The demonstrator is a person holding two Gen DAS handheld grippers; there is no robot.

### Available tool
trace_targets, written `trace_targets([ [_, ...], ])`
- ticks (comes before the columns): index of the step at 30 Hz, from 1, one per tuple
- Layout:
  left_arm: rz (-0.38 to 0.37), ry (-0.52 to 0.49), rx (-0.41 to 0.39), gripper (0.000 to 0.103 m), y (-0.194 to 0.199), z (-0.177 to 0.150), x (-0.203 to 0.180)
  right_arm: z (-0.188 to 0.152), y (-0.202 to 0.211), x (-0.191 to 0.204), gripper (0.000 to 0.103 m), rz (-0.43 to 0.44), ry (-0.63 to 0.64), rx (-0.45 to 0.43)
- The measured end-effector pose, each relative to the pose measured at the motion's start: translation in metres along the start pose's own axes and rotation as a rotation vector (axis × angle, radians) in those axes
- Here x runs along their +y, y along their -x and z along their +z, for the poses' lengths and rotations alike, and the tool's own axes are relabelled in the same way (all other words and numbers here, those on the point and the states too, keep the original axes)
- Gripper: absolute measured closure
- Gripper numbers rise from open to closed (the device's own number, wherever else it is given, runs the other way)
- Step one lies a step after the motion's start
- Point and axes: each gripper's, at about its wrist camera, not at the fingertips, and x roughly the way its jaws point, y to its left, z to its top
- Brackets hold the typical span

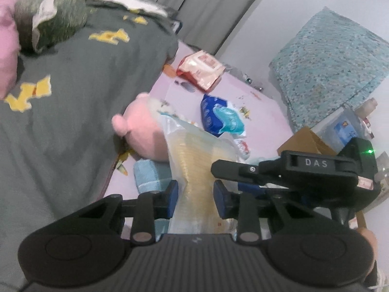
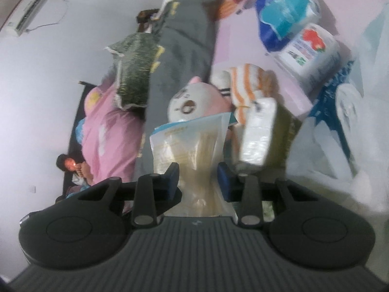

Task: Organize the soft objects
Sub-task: 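Lift the clear noodle bag with the right tool and carry it toward the box, then lower the noodle bag into the cardboard box and open the right tool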

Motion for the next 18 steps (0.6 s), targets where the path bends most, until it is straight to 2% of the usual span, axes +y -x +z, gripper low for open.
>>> trace_targets([
  [9,-0.019,-0.081,-0.087,0.071,0.037,0.007,-0.039,-0.001,0.041,0.023,0.07,0.103,0.062,-0.068],
  [18,-0.073,-0.178,-0.09,0.071,0.033,0.01,-0.088,-0.002,0.098,0.015,0.07,0.134,0.062,-0.163],
])
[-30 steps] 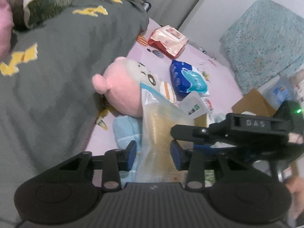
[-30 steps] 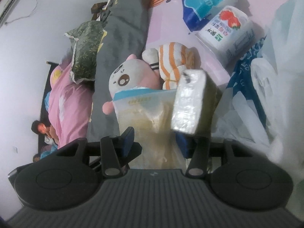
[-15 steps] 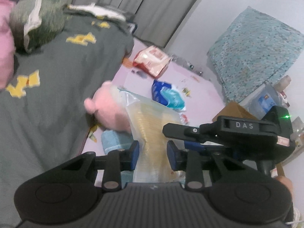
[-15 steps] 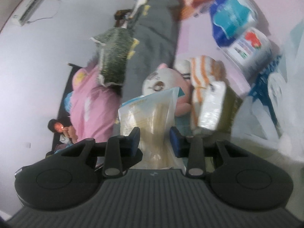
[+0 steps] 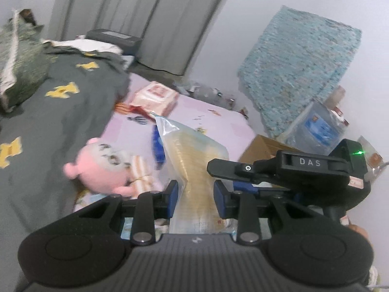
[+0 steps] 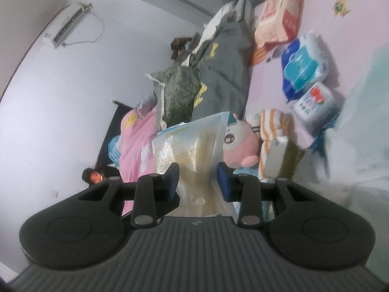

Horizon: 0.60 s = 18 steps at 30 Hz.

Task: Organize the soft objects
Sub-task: 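Lower the noodle bag into the cardboard box and open the right tool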

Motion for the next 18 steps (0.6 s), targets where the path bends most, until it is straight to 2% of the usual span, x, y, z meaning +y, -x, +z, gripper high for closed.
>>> trace_targets([
  [5,-0.097,-0.053,0.031,0.07,-0.026,0.01,-0.037,0.006,0.046,-0.011,0.07,-0.032,-0.008,-0.082],
  [9,-0.183,-0.093,0.094,0.068,-0.061,0.017,-0.078,0.015,0.097,-0.027,0.069,-0.085,-0.011,-0.169],
  [18,-0.329,-0.152,0.254,0.068,-0.181,0.019,-0.192,0.053,0.214,-0.096,0.069,-0.264,-0.064,-0.305],
])
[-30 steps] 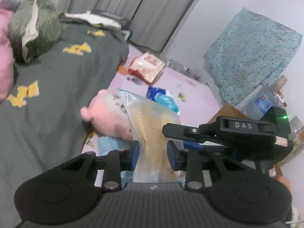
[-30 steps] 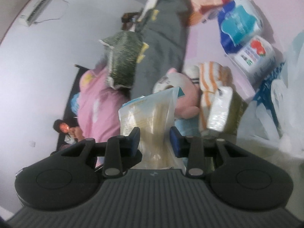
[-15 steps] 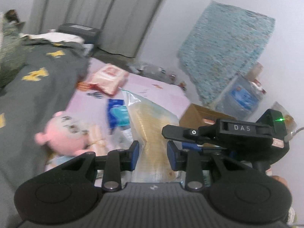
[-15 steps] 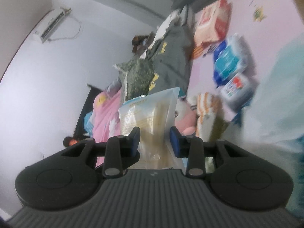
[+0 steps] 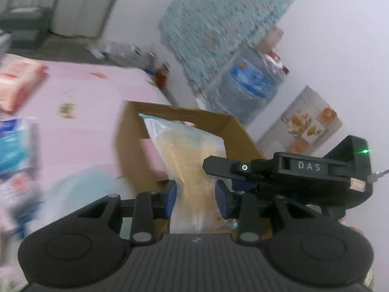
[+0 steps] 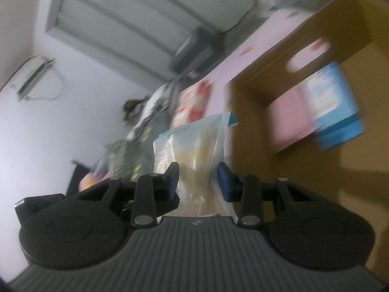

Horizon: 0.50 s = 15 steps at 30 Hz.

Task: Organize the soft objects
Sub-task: 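Lower the noodle bag into the cardboard box and open the right tool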

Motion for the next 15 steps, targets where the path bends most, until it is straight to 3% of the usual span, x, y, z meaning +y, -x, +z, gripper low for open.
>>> trace_targets([
  [4,-0.037,0.015,0.07,0.061,-0.063,0.028,-0.019,0.043,0.023,-0.029,0.069,-0.121,0.024,-0.056],
  [8,0.047,-0.035,0.092,0.033,-0.116,0.038,-0.035,0.078,0.027,-0.045,0.068,-0.254,0.12,-0.105],
  [10,0.096,-0.036,0.124,0.033,-0.136,0.037,-0.034,0.087,0.024,-0.053,0.068,-0.351,0.185,-0.126],
  [12,0.095,0.0,0.163,0.034,-0.145,0.036,-0.027,0.091,0.017,-0.064,0.068,-0.423,0.22,-0.132],
  [15,0.09,0.015,0.161,0.033,-0.14,0.035,-0.019,0.092,0.01,-0.086,0.068,-0.459,0.193,-0.123],
])
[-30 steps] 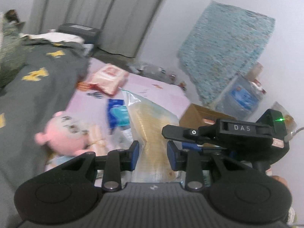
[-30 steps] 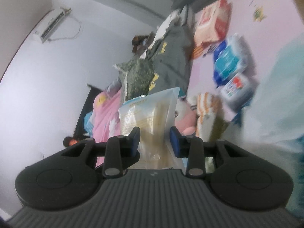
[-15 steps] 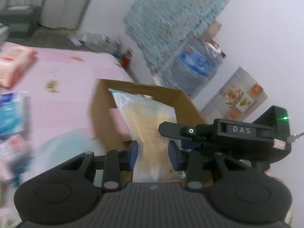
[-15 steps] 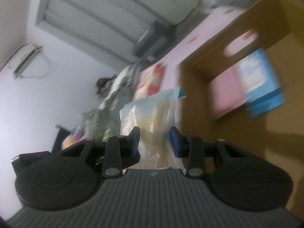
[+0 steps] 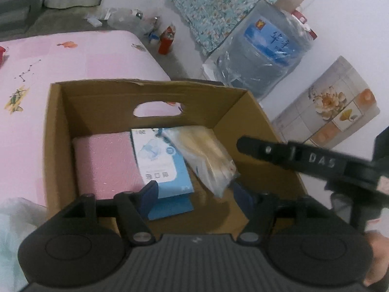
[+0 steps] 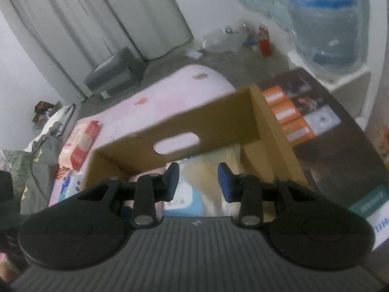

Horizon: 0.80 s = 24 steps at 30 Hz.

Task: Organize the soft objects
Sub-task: 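Lower the noodle bag into the cardboard box and open the right tool, then move the right tool back to the blue-white wipes packet on the bed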

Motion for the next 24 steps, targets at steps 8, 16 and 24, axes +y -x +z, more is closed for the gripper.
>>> trace_targets([
  [8,0.013,-0.003,-0.093,0.033,0.062,0.001,0.016,-0.019,0.005,0.004,0.068,0.042,-0.003,0.04],
  [16,0.049,0.041,-0.191,0.033,0.132,-0.028,0.047,-0.008,-0.014,0.022,0.073,0.043,-0.013,0.101],
  [24,0.156,0.124,-0.264,0.029,0.191,-0.081,0.097,-0.01,-0.071,0.014,0.074,-0.08,-0.089,0.193],
])
